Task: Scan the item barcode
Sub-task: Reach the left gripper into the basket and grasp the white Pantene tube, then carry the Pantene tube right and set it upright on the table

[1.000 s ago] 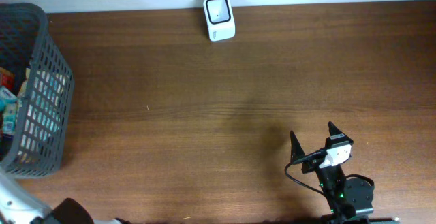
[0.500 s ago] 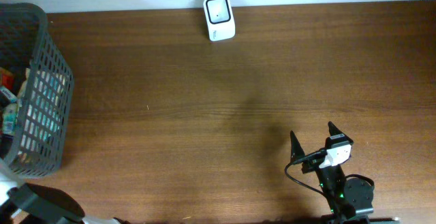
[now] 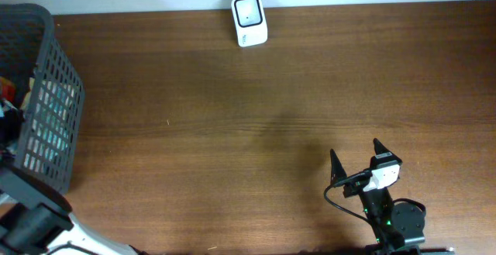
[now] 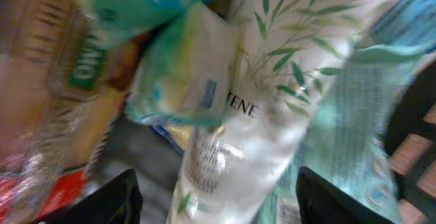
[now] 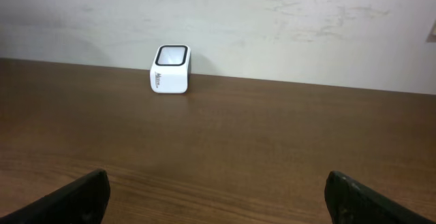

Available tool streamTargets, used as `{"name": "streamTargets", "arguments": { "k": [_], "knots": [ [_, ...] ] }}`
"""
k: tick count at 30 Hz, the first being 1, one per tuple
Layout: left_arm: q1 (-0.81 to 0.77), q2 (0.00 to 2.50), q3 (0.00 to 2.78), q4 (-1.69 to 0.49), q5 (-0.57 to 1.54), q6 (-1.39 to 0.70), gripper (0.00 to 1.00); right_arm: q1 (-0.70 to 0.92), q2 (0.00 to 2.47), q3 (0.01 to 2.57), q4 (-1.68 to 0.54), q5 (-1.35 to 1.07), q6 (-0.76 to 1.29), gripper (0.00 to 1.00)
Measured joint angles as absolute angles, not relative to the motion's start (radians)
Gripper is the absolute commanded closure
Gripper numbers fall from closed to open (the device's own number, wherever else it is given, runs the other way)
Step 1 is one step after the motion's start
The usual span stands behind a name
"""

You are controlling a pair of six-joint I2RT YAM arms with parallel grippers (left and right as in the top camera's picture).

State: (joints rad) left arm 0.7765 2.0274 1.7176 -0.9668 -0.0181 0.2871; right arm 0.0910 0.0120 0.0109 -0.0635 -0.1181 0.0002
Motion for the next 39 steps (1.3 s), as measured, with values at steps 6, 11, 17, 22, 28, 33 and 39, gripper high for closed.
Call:
{"name": "streamTargets", "arguments": {
  "k": [6,11,17,22,28,33,39],
  "knots": [
    [0.78,2.121,1.717,-0.952,-0.011,0.297,0.63,0.091,0.012,0.011,-0.064,-0.118,0.0,0.01],
    [0.785,2.127,1.727,-0.948,-0.036,0.311,1.0,0.091,0.012,0.011,-0.064,-0.118,0.0,0.01],
    [0.778,2.13,1.766,-1.023,-0.037,0.311,1.0,0.091,0.012,0.011,-0.064,-0.118,0.001,0.01],
    [0.734,2.181,1.934,-1.19,-0.027,0.276,1.0,0.091,0.012,0.011,-0.064,-0.118,0.001,0.01],
    [0.632,2.194,2.393,-1.332,-0.007,0.222,1.0,0.091,0.012,0.011,-0.064,-0.118,0.001,0.01],
    [0.522,2.181,2.724,-1.361,0.0,0.127,1.0,0.091,0.012,0.011,-0.063,-0.118,0.001,0.01],
    [0.401,2.077,2.808,-1.414,0.003,0.062,1.0,0.091,0.012,0.011,-0.063,-0.118,0.001,0.01]
  ]
}}
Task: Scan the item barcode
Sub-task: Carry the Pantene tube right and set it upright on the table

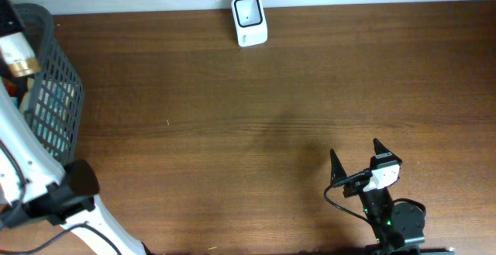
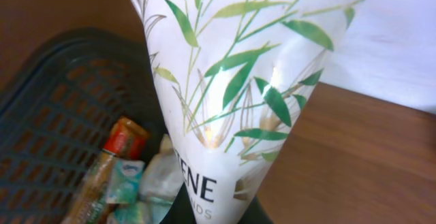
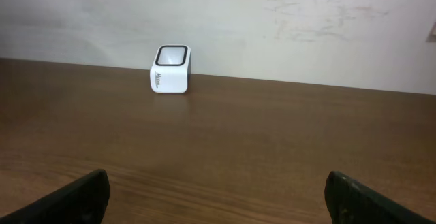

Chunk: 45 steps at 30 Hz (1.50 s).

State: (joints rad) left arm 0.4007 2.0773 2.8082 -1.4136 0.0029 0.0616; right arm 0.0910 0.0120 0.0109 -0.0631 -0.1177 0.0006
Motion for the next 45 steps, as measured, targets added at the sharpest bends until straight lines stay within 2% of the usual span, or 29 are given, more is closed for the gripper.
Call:
{"name": "streamTargets", "arguments": {
  "k": [6,11,20,29,36,45],
  "knots": [
    [0.189,1.951,2.825,-1.557,0.006,0.051,1.0,0.091,0.012,0.011,-0.063,-0.118,0.001,0.01],
    [0.033,1.944,2.789,-1.604,0.011,0.047,1.0,0.091,0.012,0.011,-0.064,-0.118,0.0,0.01],
    [-0.188,1.945,2.505,-1.572,0.011,-0.015,1.0,0.091,0.012,0.011,-0.064,-0.118,0.001,0.01],
    [-0.323,1.949,2.031,-1.339,0.011,-0.172,1.0,0.091,0.012,0.011,-0.064,-0.118,0.0,0.01],
    [-0.433,1.953,1.708,-1.096,0.011,-0.487,1.0,0.091,0.012,0.011,-0.064,-0.118,0.0,0.01],
    [-0.637,1.961,1.555,-0.795,0.026,-0.599,1.0,0.091,0.012,0.011,-0.064,-0.118,0.0,0.01]
  ]
}}
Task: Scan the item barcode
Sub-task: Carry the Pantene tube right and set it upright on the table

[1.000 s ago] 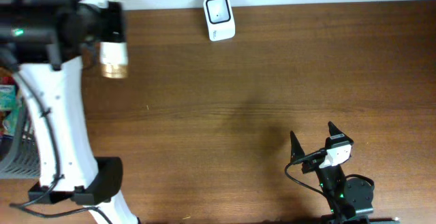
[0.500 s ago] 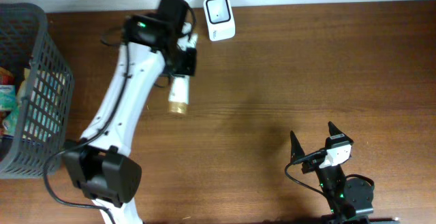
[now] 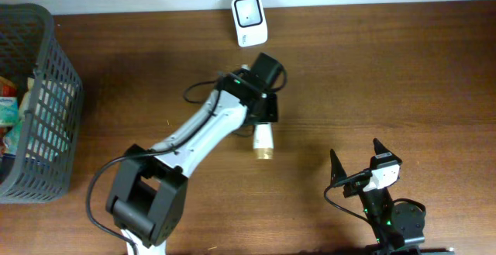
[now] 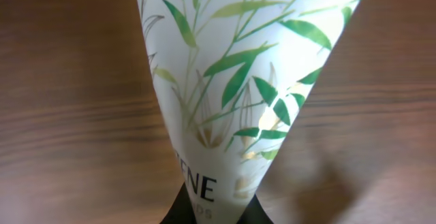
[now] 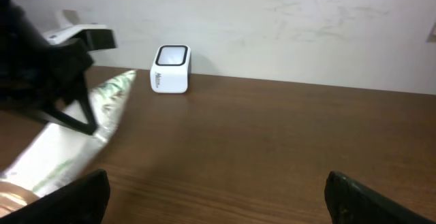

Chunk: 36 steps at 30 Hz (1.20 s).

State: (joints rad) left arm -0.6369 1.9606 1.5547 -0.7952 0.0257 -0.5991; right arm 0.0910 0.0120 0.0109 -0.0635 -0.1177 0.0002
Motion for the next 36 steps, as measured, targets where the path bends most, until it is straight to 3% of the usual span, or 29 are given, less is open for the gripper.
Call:
{"name": "streamTargets", "arguments": {
  "k": [19,21,22,26,31,36],
  "knots": [
    [-0.739,2.06,1.544,-0.48,0.127,-0.732,1.0,0.091,0.012,0.011,-0.064,-0.118,0.0,0.01],
    [-0.75,2.084,1.544,-0.463,0.142,-0.754,0.87,0.091,0.012,0.011,-0.064,-0.118,0.0,0.01],
    [-0.754,2.104,1.544,-0.46,0.15,-0.768,0.6,0.091,0.012,0.011,-0.064,-0.118,0.001,0.01],
    [-0.761,2.137,1.544,-0.451,0.169,-0.79,0.01,0.091,0.012,0.011,-0.064,-0.118,0.0,0.01],
    [-0.754,2.136,1.55,-0.474,0.176,-0.778,0.01,0.091,0.012,0.011,-0.064,-0.118,0.0,0.01],
    [-0.692,2.101,1.619,-0.681,0.128,-0.684,0.01,0.091,0.012,0.011,-0.064,-0.118,0.0,0.01]
  ]
}}
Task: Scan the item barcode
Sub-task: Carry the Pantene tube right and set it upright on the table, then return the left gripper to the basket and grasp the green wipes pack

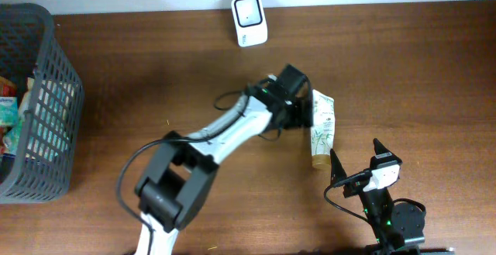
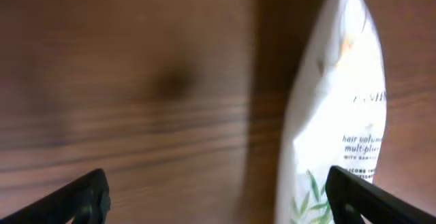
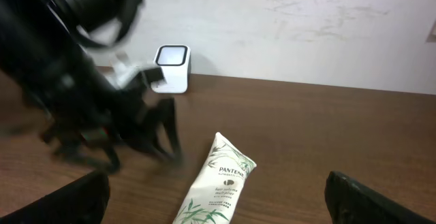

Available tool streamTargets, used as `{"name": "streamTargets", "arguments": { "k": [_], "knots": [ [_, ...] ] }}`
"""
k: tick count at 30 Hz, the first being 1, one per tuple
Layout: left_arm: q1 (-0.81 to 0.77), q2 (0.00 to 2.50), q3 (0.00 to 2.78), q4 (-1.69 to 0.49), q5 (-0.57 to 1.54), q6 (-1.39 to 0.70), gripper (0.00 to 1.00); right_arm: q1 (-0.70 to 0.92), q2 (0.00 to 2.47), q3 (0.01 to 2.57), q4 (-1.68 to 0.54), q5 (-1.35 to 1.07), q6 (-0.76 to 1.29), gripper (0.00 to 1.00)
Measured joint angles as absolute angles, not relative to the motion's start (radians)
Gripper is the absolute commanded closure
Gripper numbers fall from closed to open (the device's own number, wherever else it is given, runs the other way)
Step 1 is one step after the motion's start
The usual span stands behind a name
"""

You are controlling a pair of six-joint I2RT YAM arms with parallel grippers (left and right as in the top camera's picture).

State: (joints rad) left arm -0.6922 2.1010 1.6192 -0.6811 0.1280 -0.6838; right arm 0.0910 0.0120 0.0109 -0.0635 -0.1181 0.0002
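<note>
A white Pantene tube (image 1: 321,128) with green leaf print lies flat on the brown table, cap end toward the front edge. It also shows in the right wrist view (image 3: 219,183) and at the right of the left wrist view (image 2: 340,135). My left gripper (image 1: 304,114) stands open just left of the tube, with nothing between its fingers (image 2: 87,198). The white barcode scanner (image 1: 249,10) sits at the table's back edge, its window facing up (image 3: 170,67). My right gripper (image 1: 356,160) is open near the front edge, right in front of the tube's cap.
A dark mesh basket (image 1: 48,92) with several packaged goods stands at the far left. The left arm (image 1: 232,127) stretches across the middle of the table. A pale wall (image 3: 286,26) rises behind the scanner.
The left gripper held the tube over the table's middle; now it is open and the tube lies on the table further right, in front of the right gripper. The right arm has not moved.
My left gripper was open in the basket over the tube. Then it was shut on the tube above the basket. Later it held the tube over the table's middle below the scanner. Now the tube lies let go on the table.
</note>
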Motion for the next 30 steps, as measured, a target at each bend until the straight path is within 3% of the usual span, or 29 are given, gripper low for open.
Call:
{"name": "streamTargets", "arguments": {
  "k": [9,15,22,30],
  "knots": [
    [-0.397,1.772,1.845,-0.945,-0.021,-0.395,0.01,0.091,0.012,0.011,-0.063,-0.118,0.0,0.01],
    [-0.007,1.616,1.857,-0.961,-0.078,-0.332,0.01,0.091,0.012,0.011,-0.064,-0.118,0.0,0.01],
    [0.254,1.575,1.857,-0.985,-0.247,-0.316,0.0,0.091,0.012,0.011,-0.063,-0.118,0.001,0.01],
    [0.458,1.575,1.857,-0.984,-0.289,-0.313,0.0,0.091,0.012,0.011,-0.064,-0.118,0.0,0.01]
  ]
}}
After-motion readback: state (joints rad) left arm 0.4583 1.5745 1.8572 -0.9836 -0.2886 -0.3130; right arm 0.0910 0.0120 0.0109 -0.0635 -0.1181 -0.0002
